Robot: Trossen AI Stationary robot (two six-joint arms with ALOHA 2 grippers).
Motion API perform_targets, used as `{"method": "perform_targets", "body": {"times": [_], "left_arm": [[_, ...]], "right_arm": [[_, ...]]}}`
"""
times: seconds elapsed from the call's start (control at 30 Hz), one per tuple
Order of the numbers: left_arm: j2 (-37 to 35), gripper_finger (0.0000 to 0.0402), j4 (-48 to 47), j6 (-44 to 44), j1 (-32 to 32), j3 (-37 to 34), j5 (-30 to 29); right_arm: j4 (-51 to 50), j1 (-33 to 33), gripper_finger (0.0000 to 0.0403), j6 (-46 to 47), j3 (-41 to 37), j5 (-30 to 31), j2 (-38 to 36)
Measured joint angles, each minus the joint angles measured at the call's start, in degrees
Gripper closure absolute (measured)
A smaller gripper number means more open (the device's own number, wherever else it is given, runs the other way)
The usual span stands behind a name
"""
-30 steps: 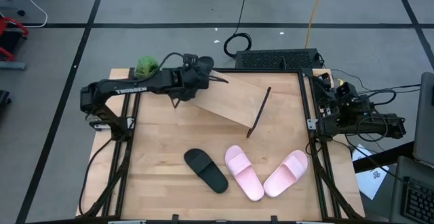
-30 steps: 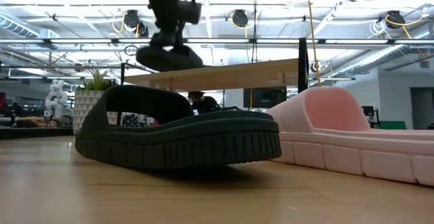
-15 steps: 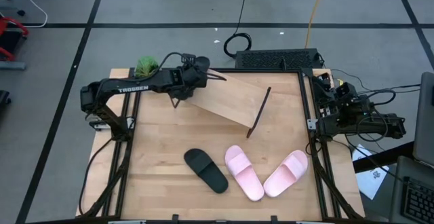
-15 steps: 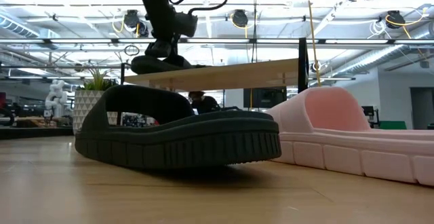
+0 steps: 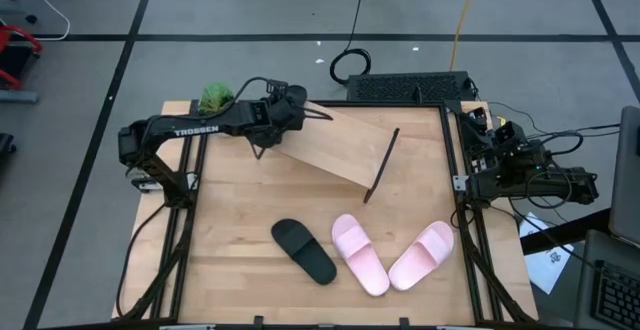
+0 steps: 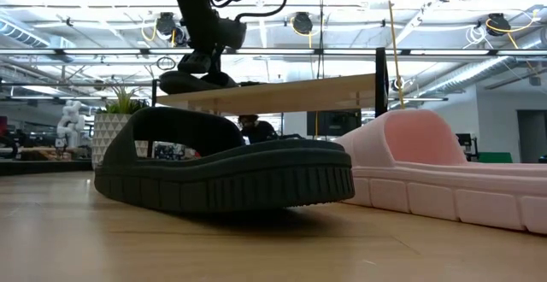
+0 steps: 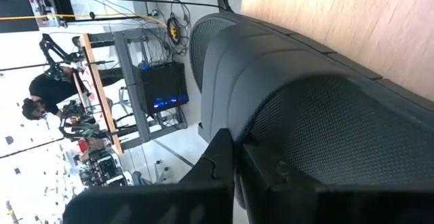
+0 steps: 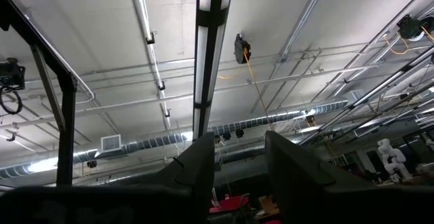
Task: Pick and place slides into the shelf
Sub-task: Put the left black slipper on the shelf
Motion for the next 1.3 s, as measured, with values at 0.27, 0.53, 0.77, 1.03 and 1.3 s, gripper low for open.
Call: {"method": "perform_targets", "body": {"times": [0.27,0.53,0.77,1.03,1.3], "left_arm": [[0.0,0.0396,-0.6,-1.3,0.0,0.0,0.6],[0.0,0.0387,-2.5,-4.6,0.0,0.0,1.7],[0.0,0.0393,-2.6,-5.2,0.0,0.0,1.9],[0.0,0.0345,-2.7,-5.5,0.0,0.0,3.3],[0.0,0.0302,-2.9,-6.9,0.0,0.0,3.6]], "right_arm": [[0.0,0.0,0.0282,0.0,0.0,0.0,0.0],[0.0,0.0,0.0282,0.0,0.0,0.0,0.0],[0.0,0.0,0.0282,0.0,0.0,-0.2,0.0],[0.0,0.0,0.0282,0.0,0.0,-0.2,0.0],[0.0,0.0,0.0282,0.0,0.0,-0.2,0.0]]}}
